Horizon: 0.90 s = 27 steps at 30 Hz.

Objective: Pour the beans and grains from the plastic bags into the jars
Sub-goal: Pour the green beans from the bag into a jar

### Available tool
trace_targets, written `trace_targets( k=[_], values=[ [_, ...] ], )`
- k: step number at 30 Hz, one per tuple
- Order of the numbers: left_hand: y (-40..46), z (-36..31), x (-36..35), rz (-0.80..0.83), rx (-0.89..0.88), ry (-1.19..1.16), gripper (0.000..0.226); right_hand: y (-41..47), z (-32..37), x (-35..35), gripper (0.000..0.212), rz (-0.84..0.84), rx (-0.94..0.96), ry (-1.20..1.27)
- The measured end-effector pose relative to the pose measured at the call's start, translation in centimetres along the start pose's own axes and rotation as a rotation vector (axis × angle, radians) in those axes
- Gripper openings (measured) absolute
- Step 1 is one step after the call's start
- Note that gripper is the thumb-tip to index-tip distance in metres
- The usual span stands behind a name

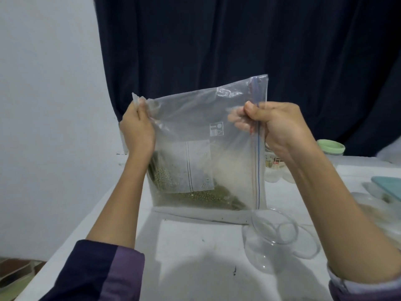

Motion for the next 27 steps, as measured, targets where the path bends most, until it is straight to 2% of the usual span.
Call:
trace_targets(
  k=[3, 5, 9, 15, 19, 23, 27],
  values=[
    [-0.8, -0.8, -0.6, -0.032, 0.048, 0.007, 0.044, 0.0, 0.2, 1.0, 0.013, -0.014, -0.032, 0.069],
    [-1.4, -0.8, -1.0, -0.049, 0.146, -0.022, 0.045, 0.0, 0.1, 1.6, 0.013, -0.015, -0.048, 0.089],
    [-2.5, 0.0, -1.7, -0.029, 0.321, -0.14, 0.042, -0.1, -0.5, 2.9, 0.016, -0.004, -0.053, 0.071],
    [-4.3, -1.1, -2.1, -0.009, 0.429, -0.341, 0.041, -0.5, -1.1, 4.2, 0.018, -0.107, -0.006, 0.045],
    [-5.1, -2.0, -2.5, 0.075, 0.413, -0.467, 0.029, -0.8, -1.6, 4.8, 0.017, -0.118, -0.071, 0.143],
    [-5.3, -2.4, -2.1, 0.025, 0.305, -0.307, 0.043, -0.9, -1.8, 5.4, 0.022, -0.068, -0.05, 0.14],
    [-5.6, -3.3, -1.7, -0.014, 0.194, -0.228, 0.044, -0.9, -1.6, 6.8, 0.024, -0.103, 0.025, 0.031]
  ],
)
Point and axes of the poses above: each hand's wrist, its own y-axis towards the middle knuckle, its own x-axis out of the back of the hand, z = x × y, the point moved 8 cm from there along y, towards the middle knuckle, and after that the axes turned 14 degrees about -z, right-handed, at the moved point
